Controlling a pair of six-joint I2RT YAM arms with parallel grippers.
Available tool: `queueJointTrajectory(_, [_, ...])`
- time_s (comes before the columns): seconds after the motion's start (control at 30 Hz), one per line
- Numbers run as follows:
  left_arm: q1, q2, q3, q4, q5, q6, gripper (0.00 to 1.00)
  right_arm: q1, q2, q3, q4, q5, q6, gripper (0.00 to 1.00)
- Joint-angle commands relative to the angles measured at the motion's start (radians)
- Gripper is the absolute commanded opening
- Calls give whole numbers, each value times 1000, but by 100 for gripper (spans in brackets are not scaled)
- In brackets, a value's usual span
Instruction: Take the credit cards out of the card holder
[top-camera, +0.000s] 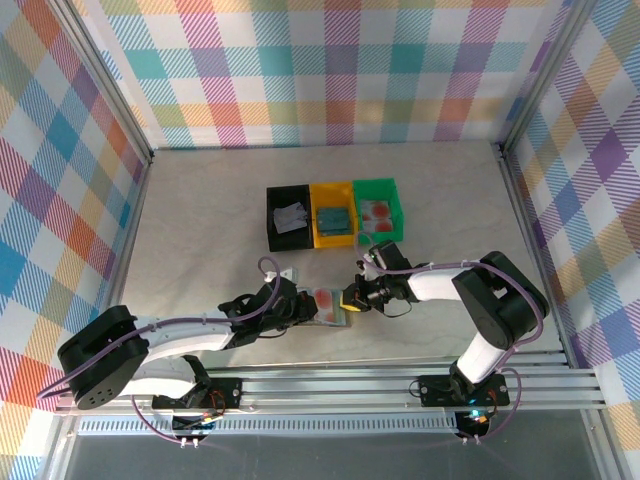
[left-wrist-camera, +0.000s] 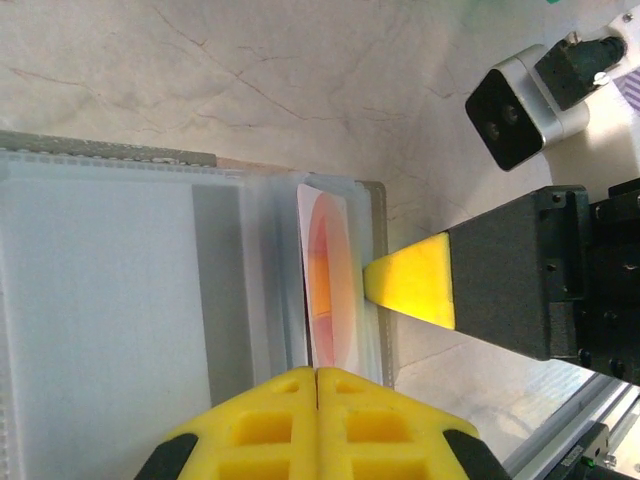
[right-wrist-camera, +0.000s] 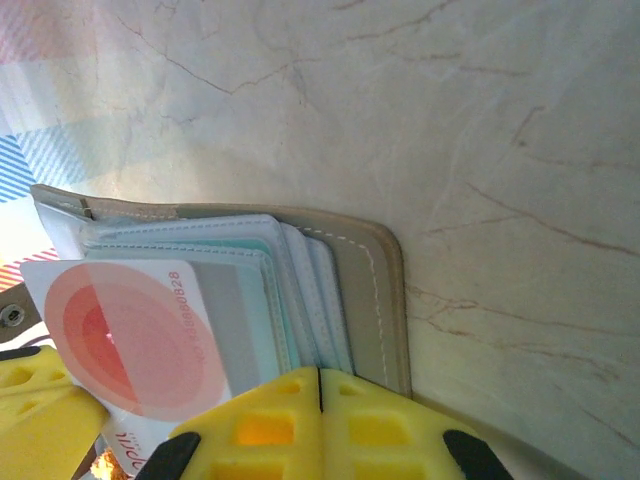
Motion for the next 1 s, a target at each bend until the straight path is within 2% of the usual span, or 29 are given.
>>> queueJointTrajectory(0.0, [14,-34,-15,-30,-18,19,0,3,27,-16,-135,100,-21,0])
queueJointTrajectory(0.4, [66,-206,-38,-182,-22,57,0,-9,7,2,-168,104,-41,0])
queueJointTrajectory(0.73, [179,-368,-11,-356,102,149,0,-12,-119,45,-294,134,-119,0])
queueJointTrajectory(0.97, [186,-405,67,-482,169,236,0,-14,-209,82,-356,124,-186,22])
